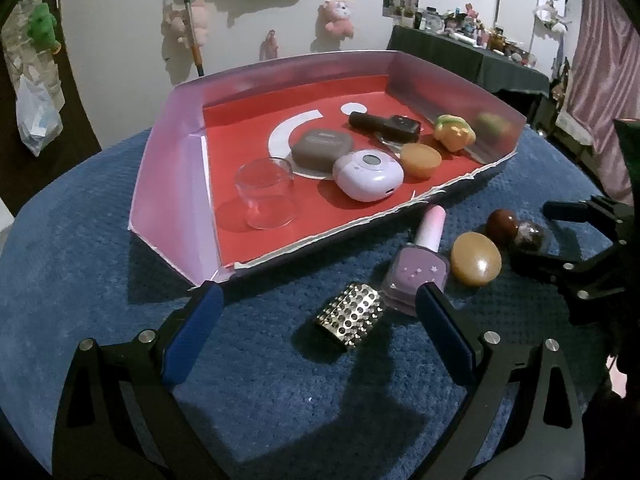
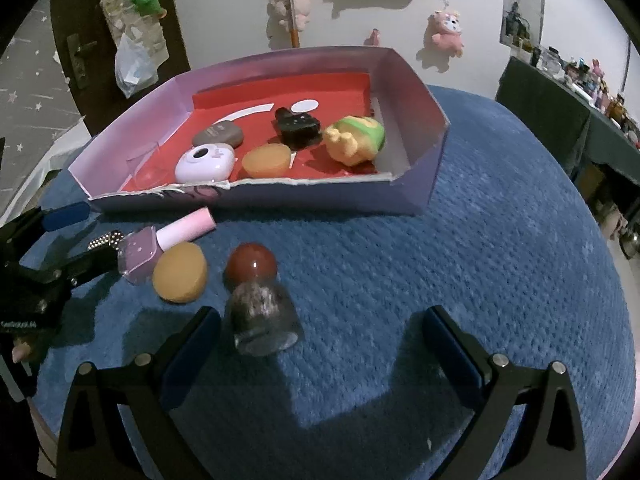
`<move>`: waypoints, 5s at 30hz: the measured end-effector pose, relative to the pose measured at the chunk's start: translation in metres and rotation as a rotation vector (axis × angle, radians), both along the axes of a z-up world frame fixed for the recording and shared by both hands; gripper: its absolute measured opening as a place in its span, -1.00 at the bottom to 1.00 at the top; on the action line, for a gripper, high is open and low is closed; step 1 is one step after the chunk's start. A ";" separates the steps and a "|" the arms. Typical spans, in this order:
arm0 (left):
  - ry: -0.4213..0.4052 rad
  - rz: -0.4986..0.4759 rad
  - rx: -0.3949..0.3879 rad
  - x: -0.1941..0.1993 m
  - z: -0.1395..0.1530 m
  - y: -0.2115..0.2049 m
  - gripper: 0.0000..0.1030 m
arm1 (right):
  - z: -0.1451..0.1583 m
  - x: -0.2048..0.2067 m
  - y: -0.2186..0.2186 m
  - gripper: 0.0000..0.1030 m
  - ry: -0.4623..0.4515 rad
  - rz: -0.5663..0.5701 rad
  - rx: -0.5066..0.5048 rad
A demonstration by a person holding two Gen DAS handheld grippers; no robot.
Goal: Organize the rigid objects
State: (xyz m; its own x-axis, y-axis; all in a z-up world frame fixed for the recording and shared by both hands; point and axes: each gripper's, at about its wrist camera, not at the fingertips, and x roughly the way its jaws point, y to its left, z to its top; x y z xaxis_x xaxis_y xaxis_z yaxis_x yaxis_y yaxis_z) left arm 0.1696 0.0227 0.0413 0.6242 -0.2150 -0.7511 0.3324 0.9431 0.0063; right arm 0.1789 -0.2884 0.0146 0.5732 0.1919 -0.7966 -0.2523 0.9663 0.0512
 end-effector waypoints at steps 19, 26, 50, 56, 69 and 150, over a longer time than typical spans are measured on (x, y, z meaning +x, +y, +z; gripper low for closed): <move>-0.007 -0.022 -0.036 -0.001 -0.001 0.001 0.87 | 0.000 -0.002 -0.006 0.85 -0.025 0.027 0.061; -0.009 -0.041 -0.031 -0.006 0.002 0.009 0.75 | 0.001 -0.008 -0.007 0.75 -0.037 0.046 0.073; 0.027 -0.165 -0.007 -0.003 -0.010 -0.008 -0.33 | 0.001 -0.018 0.023 -0.33 -0.087 0.198 -0.020; -0.032 -0.093 -0.093 -0.023 0.013 -0.003 -0.33 | 0.008 -0.026 0.021 -0.34 -0.133 0.199 -0.006; -0.066 -0.028 -0.147 -0.060 0.017 -0.017 -0.33 | 0.014 -0.048 0.010 -0.36 -0.156 0.204 0.018; 0.210 -0.017 0.207 0.166 0.016 -0.014 -0.36 | 0.047 0.202 0.033 -0.37 0.081 0.234 -0.168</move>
